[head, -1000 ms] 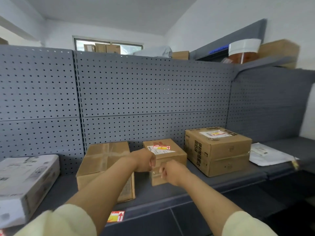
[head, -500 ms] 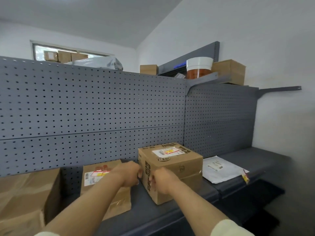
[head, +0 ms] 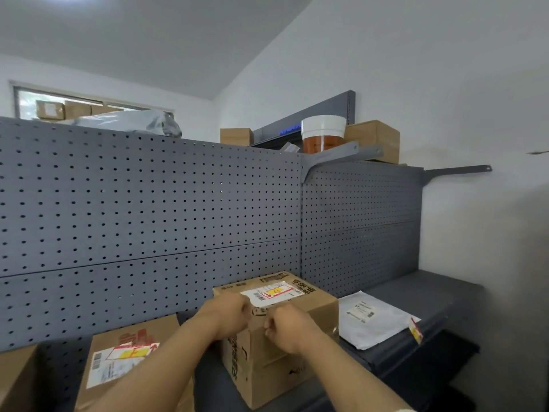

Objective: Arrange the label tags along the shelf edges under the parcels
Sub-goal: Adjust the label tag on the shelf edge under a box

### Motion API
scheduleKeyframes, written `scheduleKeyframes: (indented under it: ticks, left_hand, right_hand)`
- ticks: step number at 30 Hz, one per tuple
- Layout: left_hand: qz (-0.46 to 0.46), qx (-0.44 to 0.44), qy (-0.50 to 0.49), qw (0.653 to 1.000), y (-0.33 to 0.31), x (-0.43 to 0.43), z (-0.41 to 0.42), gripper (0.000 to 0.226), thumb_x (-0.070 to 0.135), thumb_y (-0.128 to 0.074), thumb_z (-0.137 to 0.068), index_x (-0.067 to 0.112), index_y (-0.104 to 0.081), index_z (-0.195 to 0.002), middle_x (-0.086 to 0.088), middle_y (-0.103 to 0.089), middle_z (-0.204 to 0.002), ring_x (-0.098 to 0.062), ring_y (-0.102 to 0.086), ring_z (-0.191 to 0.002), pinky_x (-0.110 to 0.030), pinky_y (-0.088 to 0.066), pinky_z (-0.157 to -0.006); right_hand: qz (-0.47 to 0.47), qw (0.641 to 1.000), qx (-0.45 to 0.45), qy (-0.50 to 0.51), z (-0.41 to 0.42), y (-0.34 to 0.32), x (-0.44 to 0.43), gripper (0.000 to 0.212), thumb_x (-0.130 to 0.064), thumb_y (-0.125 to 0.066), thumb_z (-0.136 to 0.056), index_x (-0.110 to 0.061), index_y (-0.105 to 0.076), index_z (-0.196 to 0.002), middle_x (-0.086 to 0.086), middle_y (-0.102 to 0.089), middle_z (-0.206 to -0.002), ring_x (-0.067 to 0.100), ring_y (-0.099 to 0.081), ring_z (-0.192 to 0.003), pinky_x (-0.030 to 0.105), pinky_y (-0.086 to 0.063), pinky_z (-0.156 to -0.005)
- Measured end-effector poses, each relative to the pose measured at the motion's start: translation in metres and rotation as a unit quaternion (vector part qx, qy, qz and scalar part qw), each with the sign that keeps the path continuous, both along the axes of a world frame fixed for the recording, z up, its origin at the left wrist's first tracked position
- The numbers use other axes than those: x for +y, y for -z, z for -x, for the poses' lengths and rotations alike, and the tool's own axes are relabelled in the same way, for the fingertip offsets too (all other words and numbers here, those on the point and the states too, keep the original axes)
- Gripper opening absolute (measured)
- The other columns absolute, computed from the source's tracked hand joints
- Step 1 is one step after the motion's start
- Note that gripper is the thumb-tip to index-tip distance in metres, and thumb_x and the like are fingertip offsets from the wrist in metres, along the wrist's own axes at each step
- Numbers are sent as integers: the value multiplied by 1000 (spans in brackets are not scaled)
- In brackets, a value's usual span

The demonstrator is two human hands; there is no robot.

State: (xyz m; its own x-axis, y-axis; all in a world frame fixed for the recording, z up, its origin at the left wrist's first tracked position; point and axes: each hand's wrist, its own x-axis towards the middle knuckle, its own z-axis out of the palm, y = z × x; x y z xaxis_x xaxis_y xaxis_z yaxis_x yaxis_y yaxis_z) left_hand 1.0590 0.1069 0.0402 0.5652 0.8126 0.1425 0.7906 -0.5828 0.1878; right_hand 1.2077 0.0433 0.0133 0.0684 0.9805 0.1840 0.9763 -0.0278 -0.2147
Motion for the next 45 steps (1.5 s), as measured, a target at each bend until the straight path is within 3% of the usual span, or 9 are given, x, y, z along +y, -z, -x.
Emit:
scheduleKeyframes:
  ticks: [9, 13, 20, 23, 27, 33, 36, 41, 45]
  left_hand:
    - [-43, 24, -4, 999, -3, 42, -53, 27, 12, -47, -94, 25, -64, -109, 1, -63, -120, -19, -62, -104, -32, -52, -83]
    - [-62, 53, -16, 997, -6, 62, -79, 29, 10, -44, -95, 22, -64, -111, -3, -65, -116, -24, -64, -98, -32, -50, -76]
    - [-72, 61, -59, 994, -7, 91, -91, 26, 13, -40, -95, 13, -65, -102, -5, -67, -102, -25, -63, -89, -34, -48, -71]
    - [-65, 68, -79, 992, -6, 96, -86, 27, 13, -39, -96, 11, -65, -102, -8, -67, -103, -24, -57, -81, -32, -44, -68]
    - [-60, 77, -91, 991, -5, 98, -81, 26, 14, -40, -97, 12, -64, -108, -8, -66, -109, -26, -64, -97, -35, -50, -79]
    - [-79, 113, -83, 987, 1, 93, -83, 25, 11, -40, -96, 13, -63, -106, -6, -64, -103, -25, -63, -91, -34, -49, -74]
    - [-92, 124, -73, 985, 1, 85, -86, 23, 14, -43, -96, 13, -63, -107, -3, -58, -97, -24, -56, -84, -34, -48, -74]
    - [-90, 115, -50, 988, 4, 68, -90, 24, 15, -43, -97, 15, -65, -107, -6, -65, -111, -26, -63, -97, -37, -53, -82]
    - [-101, 117, -17, 988, 10, 57, -86, 24, 18, -42, -97, 13, -65, -104, -8, -64, -109, -25, -61, -95, -38, -52, -81]
  right_hand:
    - [-65, 992, 109, 1, -54, -10, 27, 16, -20, -52, -91, -21, -68, -95, 0, -70, -98, 18, -63, -92, 39, -57, -82]
    - [-66, 995, 77, 12, -88, -17, 55, 15, -22, -54, -91, -25, -68, -96, 0, -69, -103, 20, -63, -93, 39, -57, -85]
    - [-22, 999, 16, -42, -101, -10, 101, 37, -27, -49, -97, -21, -55, -133, 6, -46, -144, 26, -44, -129, 42, -39, -110]
    - [27, 997, -2, -71, -92, -4, 111, 44, -33, -41, -101, -18, -46, -142, 10, -38, -150, 30, -38, -135, 41, -33, -114]
    - [50, 996, -22, -76, -89, 2, 117, 45, -39, -36, -103, -18, -48, -140, 11, -38, -147, 31, -40, -132, 44, -34, -112]
    - [24, 997, 0, -79, -93, -5, 100, 41, -37, -39, -102, -10, -64, -119, 14, -55, -128, 30, -54, -110, 40, -46, -93]
    - [10, 997, 1, -70, -97, -10, 85, 40, -39, -41, -101, -13, -65, -118, 13, -57, -124, 29, -56, -106, 33, -41, -77]
    - [-5, 999, 19, -35, -99, -7, 62, 34, -37, -44, -100, -16, -67, -114, 8, -63, -121, 24, -57, -105, 33, -47, -76]
    - [-41, 998, 36, 21, -93, 0, 50, 26, -34, -49, -98, -22, -69, -109, 0, -68, -111, 12, -52, -84, 19, -25, -51]
